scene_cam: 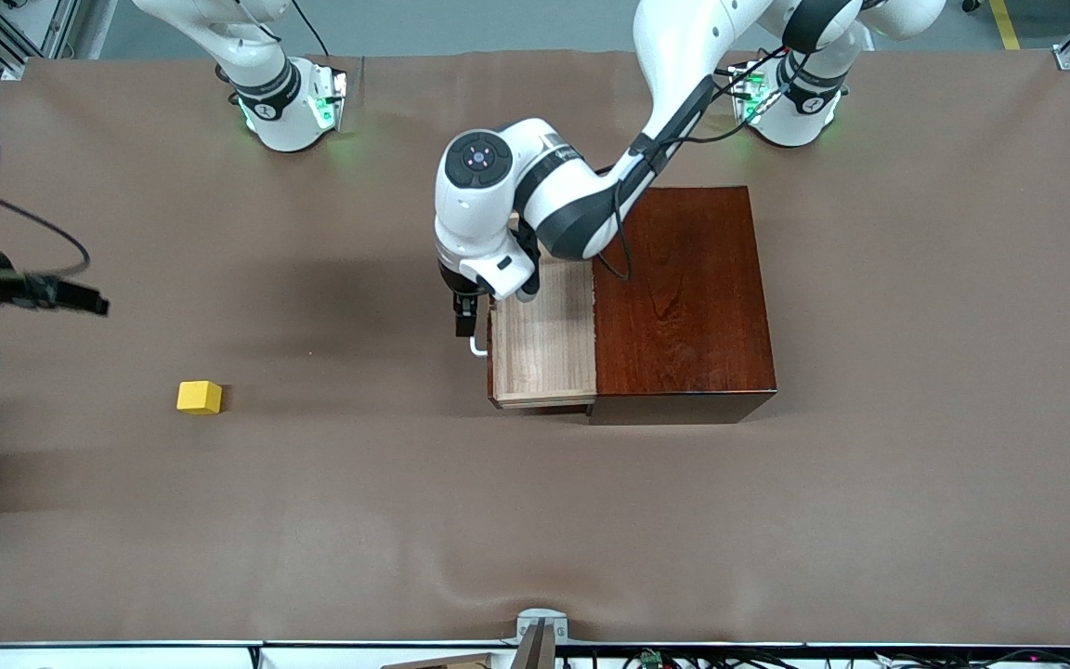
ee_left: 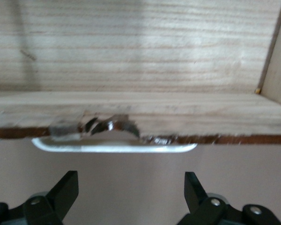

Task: Open drawer, take yellow block, close drawer
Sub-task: 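Push the drawer front into the box with the left gripper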

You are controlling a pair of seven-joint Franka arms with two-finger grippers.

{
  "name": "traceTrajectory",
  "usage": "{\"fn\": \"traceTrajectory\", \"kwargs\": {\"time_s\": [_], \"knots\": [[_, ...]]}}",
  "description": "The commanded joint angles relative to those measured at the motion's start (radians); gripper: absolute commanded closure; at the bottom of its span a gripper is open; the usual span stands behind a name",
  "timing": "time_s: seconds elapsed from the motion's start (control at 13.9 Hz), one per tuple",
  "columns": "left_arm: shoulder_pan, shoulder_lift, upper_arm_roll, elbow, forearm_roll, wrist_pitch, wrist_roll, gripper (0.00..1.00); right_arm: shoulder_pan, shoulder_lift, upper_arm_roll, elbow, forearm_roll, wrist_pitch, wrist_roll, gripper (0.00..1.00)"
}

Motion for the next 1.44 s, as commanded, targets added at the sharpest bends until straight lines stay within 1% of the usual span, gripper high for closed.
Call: {"fn": "traceTrajectory", "kwargs": {"time_s": [0.0,0.07,0.22,0.36,0.65,0.86,1.08,1.36], "knots": [[0.002,0.036,0.008,0.045,-0.014,-0.048,0.014,0.00,0.002,-0.110,0.007,-0.030,-0.012,-0.024,0.018,0.00],[0.004,0.036,0.008,0.044,-0.012,-0.077,0.018,0.00,0.003,-0.130,0.007,-0.030,-0.012,-0.027,0.018,0.00],[0.005,0.039,0.008,0.034,-0.012,-0.119,0.041,0.00,0.005,-0.141,0.018,-0.026,-0.012,-0.056,0.026,0.00],[0.004,0.037,0.008,0.030,-0.008,-0.164,0.061,0.00,0.031,-0.158,0.022,-0.024,-0.014,-0.059,0.096,0.00],[0.011,0.020,0.011,0.033,-0.008,-0.327,0.078,0.00,0.054,-0.150,0.024,0.010,-0.012,-0.031,0.103,0.00],[0.010,-0.007,0.035,0.034,-0.008,-0.439,0.077,0.00,0.048,-0.147,0.022,0.010,0.000,-0.005,0.098,0.00],[0.010,-0.019,0.077,0.034,-0.009,-0.493,0.072,0.00,0.052,-0.147,0.022,0.010,0.002,-0.001,0.095,0.00],[0.007,-0.018,0.111,0.033,0.011,-0.563,0.070,0.00,0.051,-0.147,0.021,0.008,0.000,0.015,0.095,0.00]]}}
